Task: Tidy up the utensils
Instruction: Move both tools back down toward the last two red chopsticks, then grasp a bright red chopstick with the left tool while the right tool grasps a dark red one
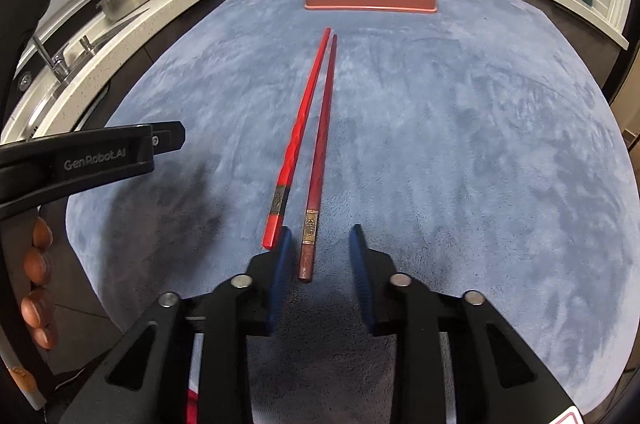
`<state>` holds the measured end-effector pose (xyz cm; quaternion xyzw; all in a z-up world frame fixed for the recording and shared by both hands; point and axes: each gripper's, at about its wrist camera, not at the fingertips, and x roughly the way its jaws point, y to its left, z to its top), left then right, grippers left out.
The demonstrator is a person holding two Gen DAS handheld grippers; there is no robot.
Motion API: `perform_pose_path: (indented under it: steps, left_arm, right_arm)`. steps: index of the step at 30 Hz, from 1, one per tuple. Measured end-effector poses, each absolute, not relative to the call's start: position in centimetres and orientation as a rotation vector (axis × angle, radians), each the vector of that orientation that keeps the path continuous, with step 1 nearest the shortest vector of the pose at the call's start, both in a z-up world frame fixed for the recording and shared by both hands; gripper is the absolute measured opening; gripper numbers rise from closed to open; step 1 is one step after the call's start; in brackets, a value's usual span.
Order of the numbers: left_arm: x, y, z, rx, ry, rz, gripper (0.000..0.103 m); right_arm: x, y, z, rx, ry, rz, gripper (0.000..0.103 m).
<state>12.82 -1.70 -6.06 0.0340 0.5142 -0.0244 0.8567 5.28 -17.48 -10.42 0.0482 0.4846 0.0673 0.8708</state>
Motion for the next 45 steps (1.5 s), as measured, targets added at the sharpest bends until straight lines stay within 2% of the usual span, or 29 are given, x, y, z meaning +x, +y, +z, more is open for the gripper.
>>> perform_pose_path:
  steps: [5,9,11,14,35,40,42,45]
  left_arm:
    - [12.8,-1.7,-6.4,0.073,1.090,-0.054,0.057]
    - [12.7,-2.1,-6.6,0.076,1.095,-0.063,0.058]
    - [12.7,-2.3,-6.6,0.078,1.095,-0.067,0.064]
    - [12.4,-3.0,-6.6,0.084,1.090,-0.080,0.066]
    - [11.5,-9.0,-9.6,0.124,1.154,-0.204,0.067]
    - [11.4,-9.5,-9.9,0.134,1.158,-0.204,0.064]
    - [11.4,-9.5,-9.8,0.130,1.158,-0.208,0.059]
    - [11.1,-9.6,-9.6,0.141,1.150,-0.220,0.046]
  right_arm:
    - [5.5,-17.3,-10.9,0.095,1.027,0.140,0.017]
    - [5.5,-17.5,-11.0,0.094,1.029,0.132,0.007]
    - [5.4,-17.8,-10.9,0.097,1.025,0.119,0.007]
    - [5.3,-18.6,-10.9,0.110,1.022,0.097,0.007]
    - [4.6,-23.1,-11.1,0.215,1.017,0.029,0.007]
    - [4.5,-23.3,-11.2,0.223,1.019,0.033,0.007]
    - [4.5,-23.3,-11.3,0.224,1.019,0.034,0.007]
    - [4.5,-23.2,-11.3,0.224,1.019,0.035,0.007]
